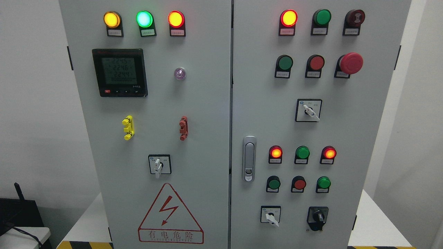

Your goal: Turn on light switch 1

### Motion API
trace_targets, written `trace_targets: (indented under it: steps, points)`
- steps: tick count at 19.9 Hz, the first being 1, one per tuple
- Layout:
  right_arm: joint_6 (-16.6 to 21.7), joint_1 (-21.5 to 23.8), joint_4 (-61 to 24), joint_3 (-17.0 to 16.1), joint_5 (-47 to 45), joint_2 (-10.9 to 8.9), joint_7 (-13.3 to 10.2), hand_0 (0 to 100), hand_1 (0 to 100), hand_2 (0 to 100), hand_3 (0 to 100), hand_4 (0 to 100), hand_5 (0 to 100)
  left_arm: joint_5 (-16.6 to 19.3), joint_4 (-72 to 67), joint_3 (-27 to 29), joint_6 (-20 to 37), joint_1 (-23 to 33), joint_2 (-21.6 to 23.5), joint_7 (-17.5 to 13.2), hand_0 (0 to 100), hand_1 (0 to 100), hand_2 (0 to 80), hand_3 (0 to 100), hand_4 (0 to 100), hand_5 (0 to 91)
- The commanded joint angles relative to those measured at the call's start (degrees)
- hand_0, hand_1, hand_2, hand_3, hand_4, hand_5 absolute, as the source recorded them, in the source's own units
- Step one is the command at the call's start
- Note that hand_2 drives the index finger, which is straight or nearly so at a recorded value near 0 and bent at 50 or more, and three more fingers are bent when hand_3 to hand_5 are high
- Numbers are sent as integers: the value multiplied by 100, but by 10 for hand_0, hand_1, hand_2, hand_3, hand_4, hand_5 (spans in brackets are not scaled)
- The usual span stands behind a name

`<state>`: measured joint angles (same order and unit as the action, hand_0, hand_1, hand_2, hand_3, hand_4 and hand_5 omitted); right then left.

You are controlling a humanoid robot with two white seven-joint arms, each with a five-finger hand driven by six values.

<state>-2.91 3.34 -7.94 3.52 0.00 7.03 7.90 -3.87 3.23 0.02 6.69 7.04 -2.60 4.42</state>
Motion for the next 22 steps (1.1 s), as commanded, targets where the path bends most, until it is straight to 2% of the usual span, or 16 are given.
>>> trace_targets:
  steps: [1,11,14,19,22]
  points:
    - [1,0,3,0,-97,0,-8,120,389,0,0,0,0,0,11,-2,8,-1,-4,24,393,31,0,0,0,0]
    - [1,0,3,0,-106,0,-8,120,389,0,0,0,0,-9,72,51,70,-1,-13,94,393,30,0,0,0,0]
    - [1,0,3,0,-106,0,-8,120,389,0,0,0,0,26,133,577,122,17,-4,129,393,30,0,0,0,0]
    - [1,0,3,0,-106,0,1,120,389,0,0,0,0,35,835,771,158,333,136,129,392,38,0,0,0,0]
    - [1,0,3,0,-97,0,1,120,389,0,0,0,0,70,1397,1560,158,535,154,112,394,39,0,0,0,0]
